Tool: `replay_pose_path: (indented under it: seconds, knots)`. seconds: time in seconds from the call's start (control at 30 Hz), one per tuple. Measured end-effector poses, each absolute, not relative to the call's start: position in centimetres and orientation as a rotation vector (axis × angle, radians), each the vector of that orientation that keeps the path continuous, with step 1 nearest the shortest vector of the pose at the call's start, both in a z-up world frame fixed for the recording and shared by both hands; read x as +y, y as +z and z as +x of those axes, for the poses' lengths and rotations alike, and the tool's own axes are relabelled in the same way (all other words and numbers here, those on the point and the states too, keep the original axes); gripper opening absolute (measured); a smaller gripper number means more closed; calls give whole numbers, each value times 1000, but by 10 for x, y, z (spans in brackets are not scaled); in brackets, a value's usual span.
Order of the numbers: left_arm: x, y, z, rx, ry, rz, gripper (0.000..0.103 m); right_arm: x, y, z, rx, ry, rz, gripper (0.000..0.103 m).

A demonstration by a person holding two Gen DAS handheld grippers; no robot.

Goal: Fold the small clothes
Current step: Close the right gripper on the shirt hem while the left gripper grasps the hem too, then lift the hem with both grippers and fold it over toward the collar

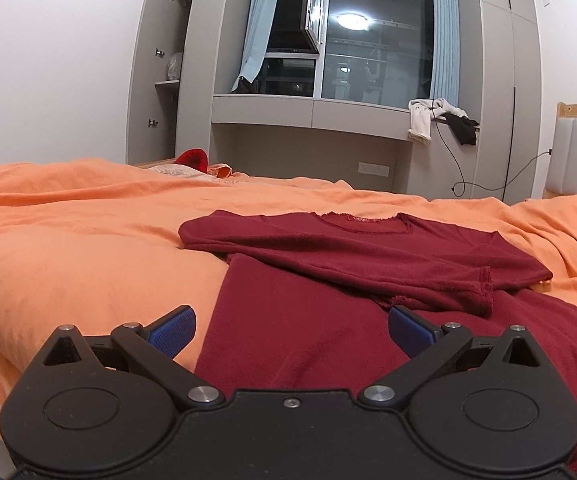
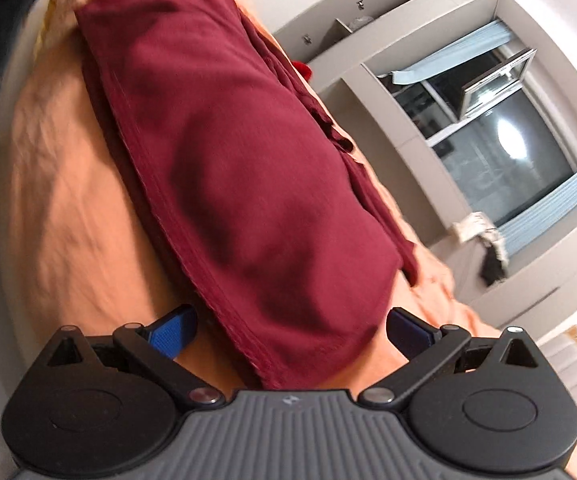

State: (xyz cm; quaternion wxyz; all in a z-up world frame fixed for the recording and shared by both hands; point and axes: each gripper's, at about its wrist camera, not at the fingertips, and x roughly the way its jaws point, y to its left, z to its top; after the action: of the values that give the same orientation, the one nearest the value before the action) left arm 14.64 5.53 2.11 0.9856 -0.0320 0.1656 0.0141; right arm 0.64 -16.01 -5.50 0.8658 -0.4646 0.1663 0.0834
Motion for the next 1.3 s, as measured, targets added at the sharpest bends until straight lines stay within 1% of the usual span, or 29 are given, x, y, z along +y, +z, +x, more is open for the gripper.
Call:
replay_pose_path:
  seconds: [0.1, 0.17, 0.23, 0.27, 0.33, 0.37, 0.4, 0.43, 0.47, 0.53, 0.57, 0.63, 0.73, 0.8, 0.93, 1.1, 1.3]
  knots:
    - [53, 20, 147, 337, 20, -61, 102, -156, -60, 9, 315, 145, -1017, 103]
    - [51, 21, 147, 334, 13, -58, 102, -151, -61, 6, 270, 139, -1037, 100]
    - [49, 21, 145, 326, -1, -59, 102, -147, -62, 2, 235, 159, -1053, 82]
    - [49, 21, 144, 320, -11, -61, 102, -144, -62, 1, 229, 175, -1061, 80]
    - [46, 23, 138, 295, -52, -68, 102, -139, -65, 0, 217, 202, -1072, 67]
    - [45, 24, 135, 278, -81, -71, 102, -138, -66, 0, 218, 217, -1076, 57]
    - [43, 24, 131, 265, -104, -71, 102, -136, -66, 0, 220, 235, -1077, 50]
    - [42, 24, 128, 253, -129, -71, 102, -135, -66, -2, 215, 245, -1075, 46]
    - [40, 24, 125, 246, -152, -71, 102, -134, -65, -4, 205, 252, -1069, 44]
    - [37, 24, 116, 231, -206, -72, 102, -135, -62, -7, 177, 261, -1045, 34]
    - [34, 23, 113, 224, -231, -71, 102, -135, -59, -7, 162, 264, -1029, 32]
    - [31, 21, 104, 212, -282, -65, 102, -137, -54, -12, 132, 259, -999, 21]
    - [21, 16, 91, 203, -349, -39, 102, -141, -41, -16, 103, 253, -940, 16]
    - [14, 13, 84, 195, -400, -5, 102, -143, -33, -11, 107, 253, -889, 15]
    - [-6, 4, 69, 188, -496, 107, 102, -153, -15, -7, 131, 261, -772, 15]
    - [-39, -21, 57, 209, -555, 295, 102, -170, 8, -1, 149, 266, -612, 15]
    - [-80, -53, 63, 235, -454, 527, 102, -188, 21, -7, 145, 261, -544, 15]
